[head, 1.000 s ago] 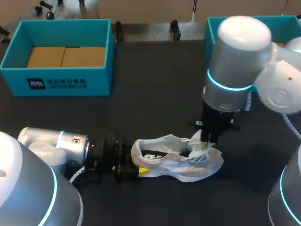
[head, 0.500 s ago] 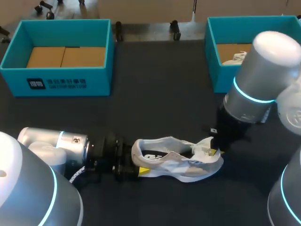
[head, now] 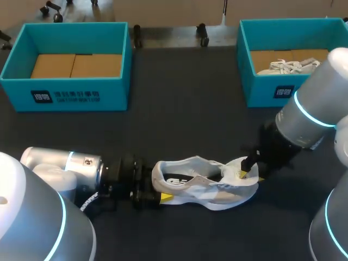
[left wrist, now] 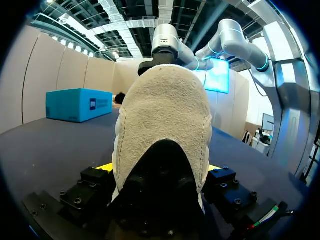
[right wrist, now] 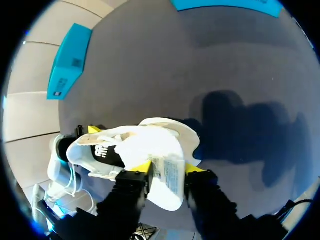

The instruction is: Take the shoe out of the shoebox, open the shoe tongue, remove and reinsert the insole, then place the shoe into the shoebox

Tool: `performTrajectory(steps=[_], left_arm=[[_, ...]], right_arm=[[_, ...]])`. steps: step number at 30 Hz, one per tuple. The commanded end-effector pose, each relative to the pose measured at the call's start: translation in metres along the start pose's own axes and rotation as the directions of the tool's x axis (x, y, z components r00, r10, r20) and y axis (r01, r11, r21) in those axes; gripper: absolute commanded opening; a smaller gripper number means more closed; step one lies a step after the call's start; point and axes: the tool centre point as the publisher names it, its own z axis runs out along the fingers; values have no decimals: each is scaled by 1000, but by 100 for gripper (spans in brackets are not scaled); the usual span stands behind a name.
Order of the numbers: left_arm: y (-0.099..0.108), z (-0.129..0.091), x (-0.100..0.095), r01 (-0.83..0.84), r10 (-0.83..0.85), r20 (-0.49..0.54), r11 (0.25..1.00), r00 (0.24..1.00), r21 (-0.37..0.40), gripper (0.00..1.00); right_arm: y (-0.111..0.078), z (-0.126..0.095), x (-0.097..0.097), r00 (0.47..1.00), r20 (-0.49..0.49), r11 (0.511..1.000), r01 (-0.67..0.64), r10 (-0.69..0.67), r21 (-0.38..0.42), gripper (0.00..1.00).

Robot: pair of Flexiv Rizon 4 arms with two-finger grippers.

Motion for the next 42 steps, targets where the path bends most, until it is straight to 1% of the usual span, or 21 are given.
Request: performTrajectory(steps=[1, 4, 11, 12, 17, 18, 22, 23, 24, 25, 26, 27, 28, 29, 32, 35, 37, 38, 40, 41, 42], left_arm=[[0, -1, 0, 0, 0, 0, 1000, 1000, -2, 0], [0, -1, 0, 0, 0, 0, 1000, 1000, -2, 0], [0, -1, 0, 0, 0, 0, 1000, 1000, -2, 0], [0, -1, 0, 0, 0, 0, 1000, 1000, -2, 0], [0, -1, 0, 0, 0, 0, 1000, 1000, -2, 0], [0, -1, 0, 0, 0, 0, 1000, 1000, -2, 0], [0, -1, 0, 0, 0, 0, 1000, 1000, -2, 0], [0, -1, 0, 0, 0, 0, 1000, 1000, -2, 0], [0, -1, 0, 0, 0, 0, 1000, 1000, -2, 0], [0, -1, 0, 0, 0, 0, 1000, 1000, -2, 0], [0, -1, 0, 0, 0, 0, 1000, 1000, -2, 0], [0, -1, 0, 0, 0, 0, 1000, 1000, -2, 0], [0, -1, 0, 0, 0, 0, 1000, 1000, -2, 0], [0, -1, 0, 0, 0, 0, 1000, 1000, -2, 0], [0, -1, 0, 0, 0, 0, 1000, 1000, -2, 0], [0, -1, 0, 0, 0, 0, 1000, 1000, -2, 0], [0, -1, 0, 0, 0, 0, 1000, 1000, -2, 0], [0, -1, 0, 0, 0, 0, 1000, 1000, -2, 0], [0, -1, 0, 0, 0, 0, 1000, 1000, -2, 0], [0, -1, 0, 0, 0, 0, 1000, 1000, -2, 0], [0, -1, 0, 0, 0, 0, 1000, 1000, -2, 0]], right_arm=[[-12, -18, 1, 1000, 18, 1000, -2, 2, -27, 96], [-16, -32, 7, 999, 53, 999, 7, -4, -44, 91], [-24, -66, 30, 988, 148, 996, 45, -34, -72, 90], [-25, -71, 34, 986, 163, 996, 52, -39, -75, 89], [-29, -89, 56, 969, 233, 993, 97, -78, -74, 87], [-30, -94, 63, 963, 250, 990, 123, -102, -69, 83], [-32, -103, 89, 934, 304, 977, 209, -188, -38, 77], [-33, -105, 96, 924, 322, 974, 227, -207, -26, 74], [-33, -106, 103, 912, 333, 966, 258, -239, -14, 59], [-34, -107, 109, 902, 339, 959, 284, -266, -3, 47], [-35, -107, 116, 891, 355, 954, 299, -284, 11, 38], [-36, -107, 122, 877, 362, 945, 327, -315, 30, 7], [-36, -108, 127, 863, 369, 934, 355, -346, 45, 0], [-37, -107, 133, 850, 377, 926, 374, -367, 59, 0], [-40, -105, 151, 793, 390, 878, 466, -468, 107, 0], [-42, -100, 163, 719, 378, 807, 565, -583, 170, 0], [-43, -95, 169, 651, 344, 732, 648, -676, 212, 0], [-43, -92, 170, 604, 315, 677, 696, -733, 239, 0], [-43, -86, 171, 494, 239, 547, 790, -836, 279, 0], [-43, -84, 169, 462, 207, 505, 813, -863, 290, 0], [-41, -81, 167, 481, 177, 513, 800, -858, 313, 0]])
